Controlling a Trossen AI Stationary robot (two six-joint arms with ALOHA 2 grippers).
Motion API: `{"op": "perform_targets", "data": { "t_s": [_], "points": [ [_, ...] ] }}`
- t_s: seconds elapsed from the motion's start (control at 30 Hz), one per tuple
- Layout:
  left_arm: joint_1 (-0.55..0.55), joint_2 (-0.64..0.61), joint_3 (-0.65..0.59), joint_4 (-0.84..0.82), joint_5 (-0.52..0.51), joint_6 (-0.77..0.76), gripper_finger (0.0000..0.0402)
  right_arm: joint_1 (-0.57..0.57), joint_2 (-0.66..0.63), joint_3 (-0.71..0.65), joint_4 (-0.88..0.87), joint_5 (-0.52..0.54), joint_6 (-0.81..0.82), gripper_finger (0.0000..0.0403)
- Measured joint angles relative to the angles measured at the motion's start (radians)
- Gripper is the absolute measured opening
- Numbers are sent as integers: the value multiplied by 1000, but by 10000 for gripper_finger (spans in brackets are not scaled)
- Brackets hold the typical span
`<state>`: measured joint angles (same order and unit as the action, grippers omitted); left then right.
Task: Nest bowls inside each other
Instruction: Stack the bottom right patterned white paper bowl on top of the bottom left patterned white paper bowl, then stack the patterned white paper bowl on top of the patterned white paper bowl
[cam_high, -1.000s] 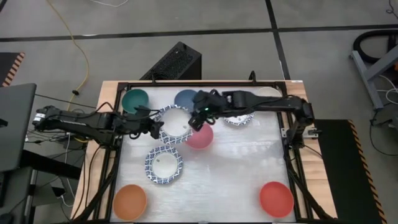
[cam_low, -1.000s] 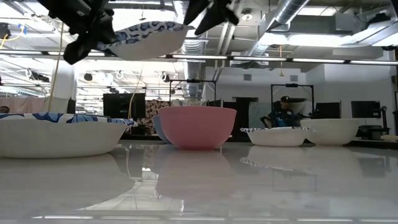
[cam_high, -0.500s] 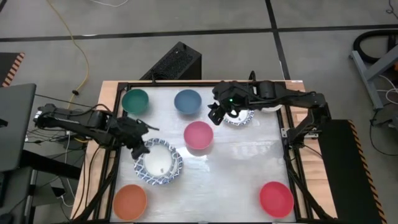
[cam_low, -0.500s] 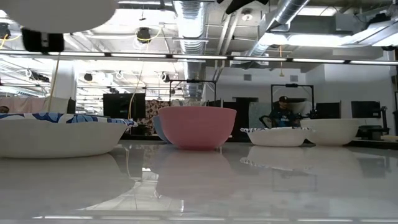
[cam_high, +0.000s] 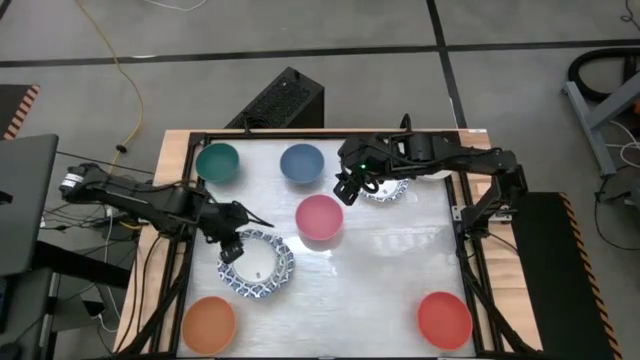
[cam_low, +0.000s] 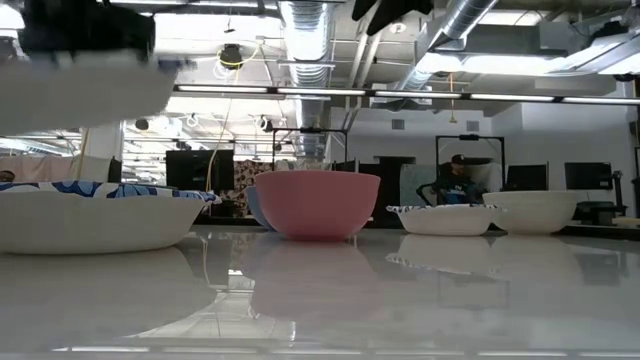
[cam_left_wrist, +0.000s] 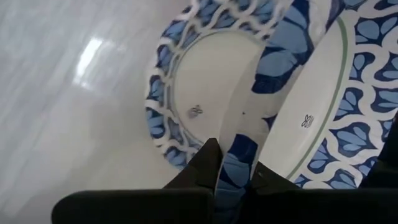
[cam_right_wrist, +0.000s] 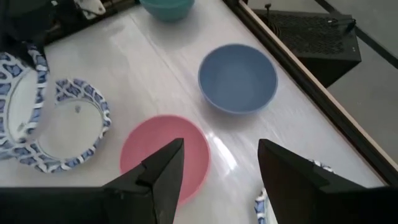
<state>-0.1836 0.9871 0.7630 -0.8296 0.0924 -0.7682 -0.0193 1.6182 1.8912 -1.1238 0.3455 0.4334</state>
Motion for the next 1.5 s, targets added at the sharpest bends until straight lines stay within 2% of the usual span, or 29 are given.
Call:
{"op": "perform_targets", "data": {
  "t_s": [0.13,0.4,0.57,0.7,0.9,1.13,1.27,1.5],
  "points": [
    [47,45,-8,27,-6,45,0,0,0,0,0,-2,-13,223],
    [103,116,-13,43,113,146,0,12,0,0,-2,-3,-19,223],
    [107,129,-14,67,78,163,8,30,0,0,-11,-4,-19,223],
    [108,117,-14,114,60,189,46,40,0,0,-39,-5,-21,223],
    [108,117,-14,122,139,181,143,40,0,0,-52,-7,-22,223],
    [108,117,-6,113,145,160,233,28,13,0,-125,21,-46,223],
    [108,108,44,63,112,182,250,9,49,0,-221,73,-51,224],
    [108,75,81,-48,75,186,251,-4,136,0,-288,99,-83,224]
  ]
}}
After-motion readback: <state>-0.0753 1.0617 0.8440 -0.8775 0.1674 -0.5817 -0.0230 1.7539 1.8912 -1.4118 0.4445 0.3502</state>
